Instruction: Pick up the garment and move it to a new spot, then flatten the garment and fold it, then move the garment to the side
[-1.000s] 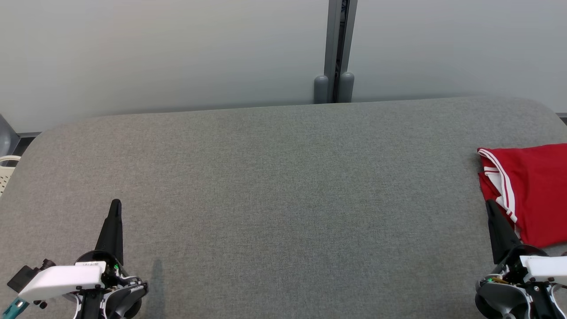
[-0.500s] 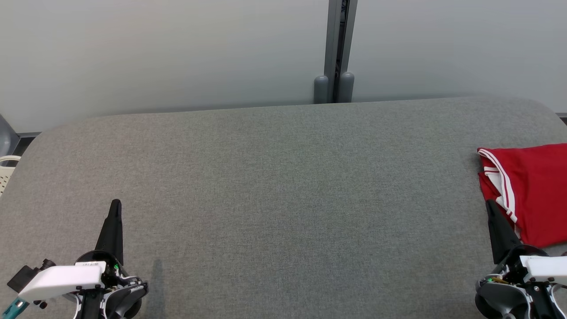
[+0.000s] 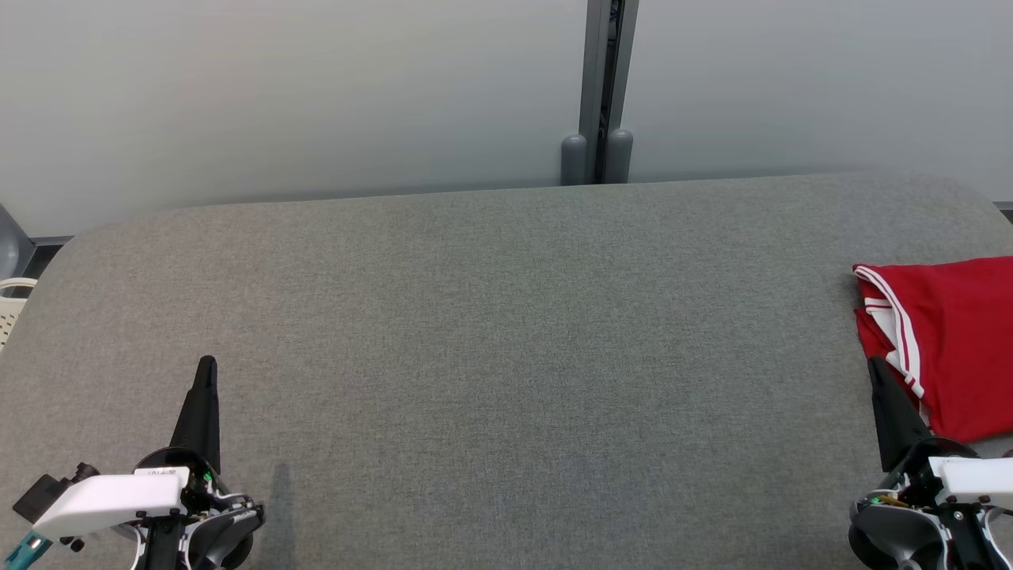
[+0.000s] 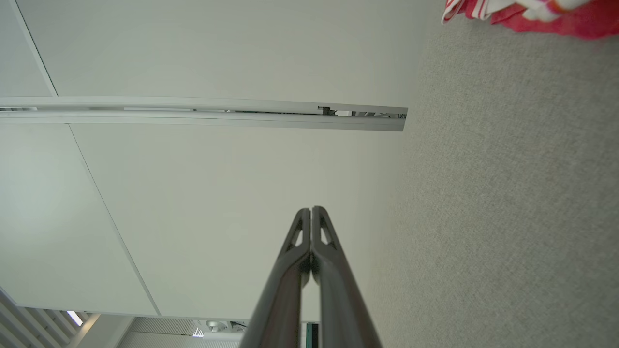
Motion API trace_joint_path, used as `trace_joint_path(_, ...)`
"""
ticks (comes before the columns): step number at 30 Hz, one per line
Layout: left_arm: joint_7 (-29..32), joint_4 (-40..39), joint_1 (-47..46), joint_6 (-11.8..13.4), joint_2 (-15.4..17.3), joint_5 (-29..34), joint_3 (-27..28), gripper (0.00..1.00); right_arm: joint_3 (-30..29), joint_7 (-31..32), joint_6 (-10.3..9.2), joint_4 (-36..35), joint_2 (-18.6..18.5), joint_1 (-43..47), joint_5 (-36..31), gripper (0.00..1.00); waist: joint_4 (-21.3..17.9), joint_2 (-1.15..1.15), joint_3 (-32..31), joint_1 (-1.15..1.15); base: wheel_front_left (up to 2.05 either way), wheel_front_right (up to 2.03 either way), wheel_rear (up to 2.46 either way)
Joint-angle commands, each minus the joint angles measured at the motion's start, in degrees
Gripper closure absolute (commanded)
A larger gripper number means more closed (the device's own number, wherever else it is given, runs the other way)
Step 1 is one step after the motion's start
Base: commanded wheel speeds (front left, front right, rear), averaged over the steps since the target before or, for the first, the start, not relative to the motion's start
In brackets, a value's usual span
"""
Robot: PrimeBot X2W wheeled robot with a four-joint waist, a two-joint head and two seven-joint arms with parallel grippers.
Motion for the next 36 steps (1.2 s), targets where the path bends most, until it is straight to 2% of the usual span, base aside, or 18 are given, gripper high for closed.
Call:
trace_joint_path(1,0.1,0.0,-0.8,-0.3,0.1,-0.1,0.2,1.00,-0.1,0.1,0.04,0.1,-0.4,-0.2,0.1,1.00,0.0,0.00,0.0,0.00,0.00,0.00,0.00)
trace_joint_path(36,0.1,0.0,-0.8,-0.3,0.1,-0.2,0.2,1.00,-0.1,0.1,0.04,0.1,-0.4,-0.2,0.1,1.00,0.0,0.00,0.0,0.00,0.00,0.00,0.00)
